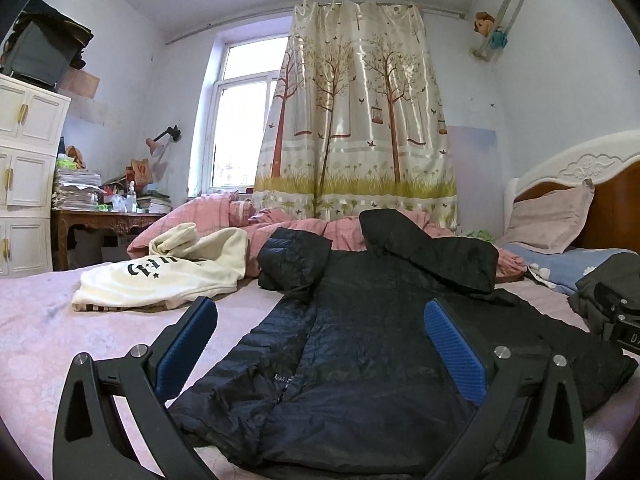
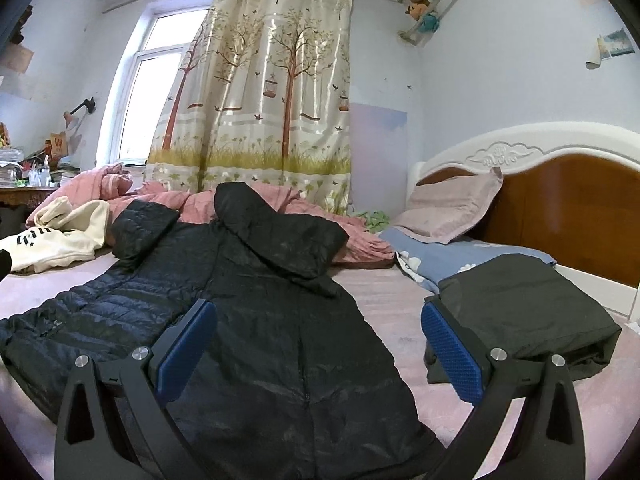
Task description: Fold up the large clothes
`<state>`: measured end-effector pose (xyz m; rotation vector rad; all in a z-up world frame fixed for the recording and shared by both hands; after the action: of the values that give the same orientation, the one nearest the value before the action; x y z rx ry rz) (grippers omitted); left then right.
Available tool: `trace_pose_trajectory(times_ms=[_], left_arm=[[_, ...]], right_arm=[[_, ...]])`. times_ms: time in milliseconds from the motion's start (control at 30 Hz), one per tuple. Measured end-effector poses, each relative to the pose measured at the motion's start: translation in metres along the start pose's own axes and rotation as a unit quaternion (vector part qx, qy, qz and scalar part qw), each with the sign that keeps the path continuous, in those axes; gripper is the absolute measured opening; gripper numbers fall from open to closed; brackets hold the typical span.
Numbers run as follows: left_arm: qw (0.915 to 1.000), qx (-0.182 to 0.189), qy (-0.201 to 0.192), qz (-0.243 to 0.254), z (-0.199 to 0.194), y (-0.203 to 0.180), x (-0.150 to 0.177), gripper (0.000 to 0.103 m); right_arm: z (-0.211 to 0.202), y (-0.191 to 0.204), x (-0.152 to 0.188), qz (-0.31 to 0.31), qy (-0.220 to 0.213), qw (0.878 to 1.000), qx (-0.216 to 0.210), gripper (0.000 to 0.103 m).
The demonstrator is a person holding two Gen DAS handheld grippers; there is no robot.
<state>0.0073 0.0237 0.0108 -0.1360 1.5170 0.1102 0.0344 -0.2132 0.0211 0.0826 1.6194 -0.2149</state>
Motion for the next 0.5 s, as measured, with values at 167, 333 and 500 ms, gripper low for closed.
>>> trace_pose_trajectory(times_ms=[167,333,500], left_arm=[[1.0000,0.000,0.001,0.000,-0.0001,0.0004,0.0000,0.103],[1.0000,0.000,0.001,0.000,-0.0009,0.0010,0.0002,0.103],[0.9999,-0.001,-0.015,0.007,-0.0054,-0.0023,-0.0016,0.103]], right_arm=[[0.0012,0.0011,0.0015,-0.009,0.003,1.000,0.001,0.103],[0.0018,0.0021,0.0013,-0.010,0.004,1.000,0.001,0.103],[0.0013,0.0026,0.0016,-0.008,0.004,1.000,0.001,0.103]])
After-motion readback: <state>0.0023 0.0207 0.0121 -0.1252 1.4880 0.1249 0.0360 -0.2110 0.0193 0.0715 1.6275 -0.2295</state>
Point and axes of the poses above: each gripper's, at about its wrist camera, not at the fingertips, and z roughly the way its jaws point, y to its left, x to its underside, the point moved 4 cm from there along z, roughly the way its jaws point, and after that the axes turned 4 degrees about -y, right-handed, at the moved point
